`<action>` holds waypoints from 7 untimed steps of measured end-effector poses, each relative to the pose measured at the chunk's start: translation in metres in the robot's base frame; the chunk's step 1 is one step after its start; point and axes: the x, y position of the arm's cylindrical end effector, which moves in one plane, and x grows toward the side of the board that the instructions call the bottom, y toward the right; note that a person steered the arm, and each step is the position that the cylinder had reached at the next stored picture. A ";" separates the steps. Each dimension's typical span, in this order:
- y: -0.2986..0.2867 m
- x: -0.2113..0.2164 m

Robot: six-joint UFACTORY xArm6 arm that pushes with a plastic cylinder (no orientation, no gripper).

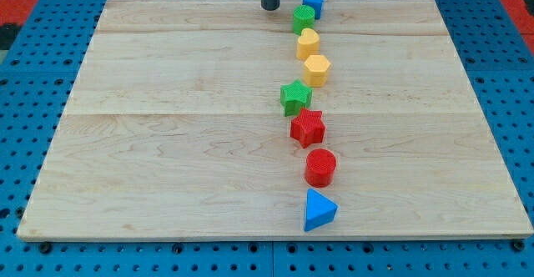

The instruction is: Move away the blue cube and green circle away from the vertical line

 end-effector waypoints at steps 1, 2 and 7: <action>0.044 -0.011; 0.056 -0.010; -0.060 0.012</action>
